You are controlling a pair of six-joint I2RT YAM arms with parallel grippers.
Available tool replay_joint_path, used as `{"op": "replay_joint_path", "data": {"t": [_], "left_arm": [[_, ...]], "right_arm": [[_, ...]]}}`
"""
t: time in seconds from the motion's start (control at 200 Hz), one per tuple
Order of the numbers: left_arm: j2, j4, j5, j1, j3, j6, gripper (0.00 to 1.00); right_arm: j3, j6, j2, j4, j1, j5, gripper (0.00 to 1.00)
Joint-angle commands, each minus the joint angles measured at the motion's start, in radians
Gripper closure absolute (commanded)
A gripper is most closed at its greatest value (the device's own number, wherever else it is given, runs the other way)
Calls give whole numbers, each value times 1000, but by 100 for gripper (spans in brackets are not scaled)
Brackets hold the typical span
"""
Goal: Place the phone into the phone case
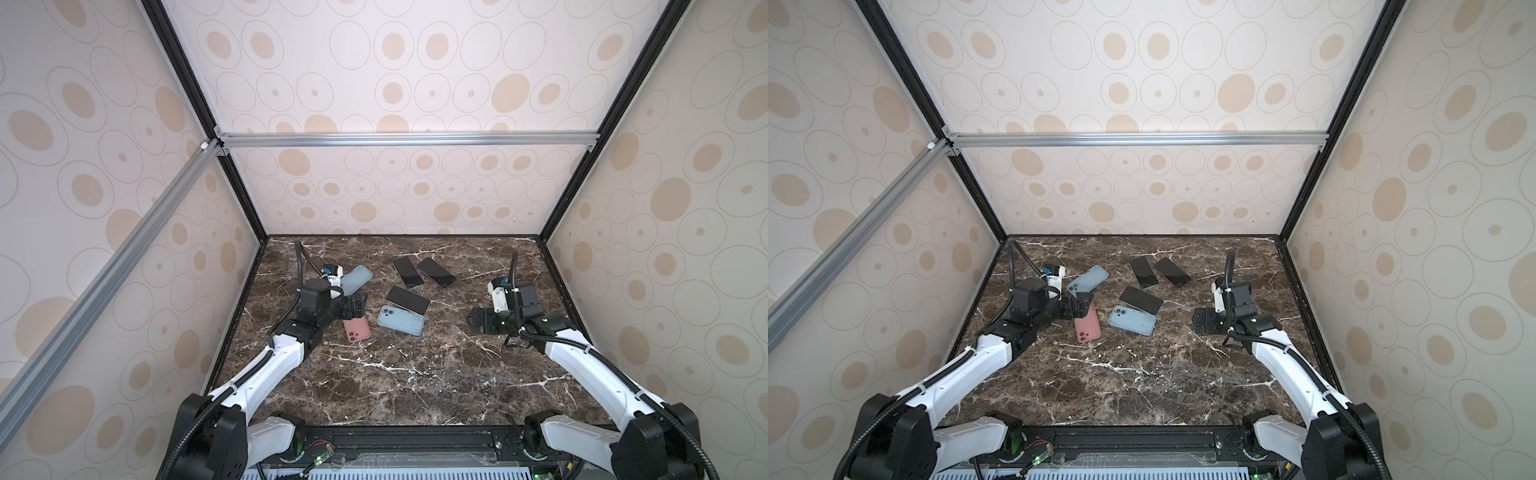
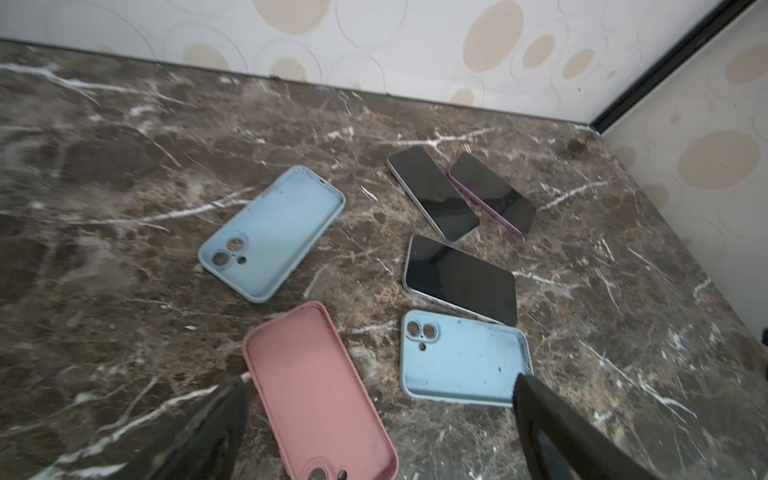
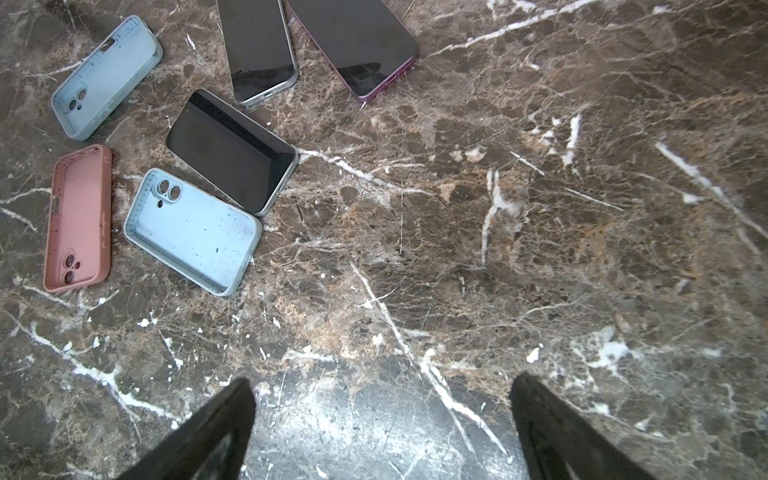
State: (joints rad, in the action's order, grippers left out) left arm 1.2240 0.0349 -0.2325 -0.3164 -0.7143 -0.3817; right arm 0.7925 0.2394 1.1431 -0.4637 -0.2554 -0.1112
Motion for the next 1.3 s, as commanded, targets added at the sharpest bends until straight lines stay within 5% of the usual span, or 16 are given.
{"op": "replay_joint_path", "data": {"t": [0.0, 0.605, 1.295], "left_arm": [[64, -58, -108, -5, -35, -33, 6], [324, 15, -222, -34, -156, -60, 29], [544, 3, -201, -99, -239, -79, 39]], "right_arm": [[37, 2, 4, -39, -7, -38, 2], [63, 68, 83, -41, -15, -142, 16], [48, 145, 161, -10, -19, -208, 26]]}}
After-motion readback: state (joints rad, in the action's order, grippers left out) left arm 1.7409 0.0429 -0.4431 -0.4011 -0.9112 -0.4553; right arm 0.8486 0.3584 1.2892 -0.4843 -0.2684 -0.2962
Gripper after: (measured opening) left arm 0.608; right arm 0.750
